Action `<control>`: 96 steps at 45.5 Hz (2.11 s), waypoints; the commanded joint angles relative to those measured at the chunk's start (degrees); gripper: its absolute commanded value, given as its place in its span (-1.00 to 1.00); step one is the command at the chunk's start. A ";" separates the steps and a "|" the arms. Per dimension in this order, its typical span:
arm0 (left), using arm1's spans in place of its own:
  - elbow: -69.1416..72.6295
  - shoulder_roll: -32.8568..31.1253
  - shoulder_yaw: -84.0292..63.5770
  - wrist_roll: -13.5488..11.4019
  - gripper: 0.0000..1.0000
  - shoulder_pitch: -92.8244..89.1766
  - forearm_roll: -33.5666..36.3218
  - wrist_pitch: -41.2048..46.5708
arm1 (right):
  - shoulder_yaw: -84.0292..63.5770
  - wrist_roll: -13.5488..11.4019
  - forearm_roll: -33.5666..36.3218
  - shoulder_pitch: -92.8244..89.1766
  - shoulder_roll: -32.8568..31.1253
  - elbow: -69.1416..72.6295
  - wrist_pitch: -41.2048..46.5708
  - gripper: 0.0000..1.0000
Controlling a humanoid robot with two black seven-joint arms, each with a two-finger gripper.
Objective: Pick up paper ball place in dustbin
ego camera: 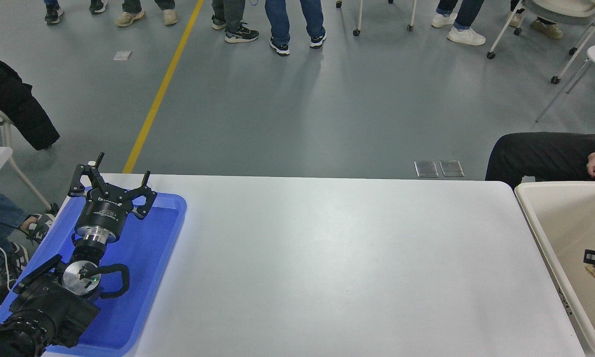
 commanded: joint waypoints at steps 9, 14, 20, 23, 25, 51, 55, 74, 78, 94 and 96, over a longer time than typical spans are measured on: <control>0.00 0.00 0.00 -0.01 1.00 0.00 0.00 0.00 | 0.73 0.07 0.52 0.66 -0.08 -0.47 -0.47 1.00; 0.00 0.00 0.00 -0.01 1.00 0.00 0.00 0.00 | 0.82 0.25 0.52 1.98 -0.26 -0.47 -0.47 1.00; 0.00 -0.09 0.00 -0.01 1.00 0.00 0.00 0.00 | 1.52 0.51 0.70 5.58 -0.26 -0.39 -0.30 1.00; 0.00 -0.09 0.00 -0.01 1.00 0.00 0.00 0.00 | 4.32 0.69 1.14 7.60 -0.44 0.23 -0.21 1.00; 0.00 -0.09 0.00 -0.01 1.00 0.00 0.00 0.00 | 8.09 0.69 1.40 8.40 -0.61 0.40 -0.12 1.00; 0.00 0.00 0.00 0.08 1.00 -0.09 0.00 0.00 | 63.03 0.25 1.40 13.50 -0.53 12.70 -0.47 1.00; 0.00 0.00 0.00 0.08 1.00 0.00 0.00 0.00 | 68.74 0.25 1.40 13.58 0.70 16.39 -0.56 1.00; 0.00 0.00 0.00 0.08 1.00 -0.09 0.00 0.00 | 78.07 0.51 21.33 10.95 5.89 20.27 -0.47 1.00; 0.00 0.00 0.00 0.08 1.00 0.00 0.00 0.00 | 78.25 0.60 28.81 10.60 6.68 20.44 -0.39 1.00; 0.00 0.00 0.00 0.08 1.00 -0.09 0.00 0.00 | 83.26 1.13 35.33 4.45 11.51 20.44 1.37 1.00; 0.00 0.00 0.00 0.08 1.00 -0.09 0.00 0.00 | 83.96 1.13 35.33 3.39 11.87 20.36 2.07 1.00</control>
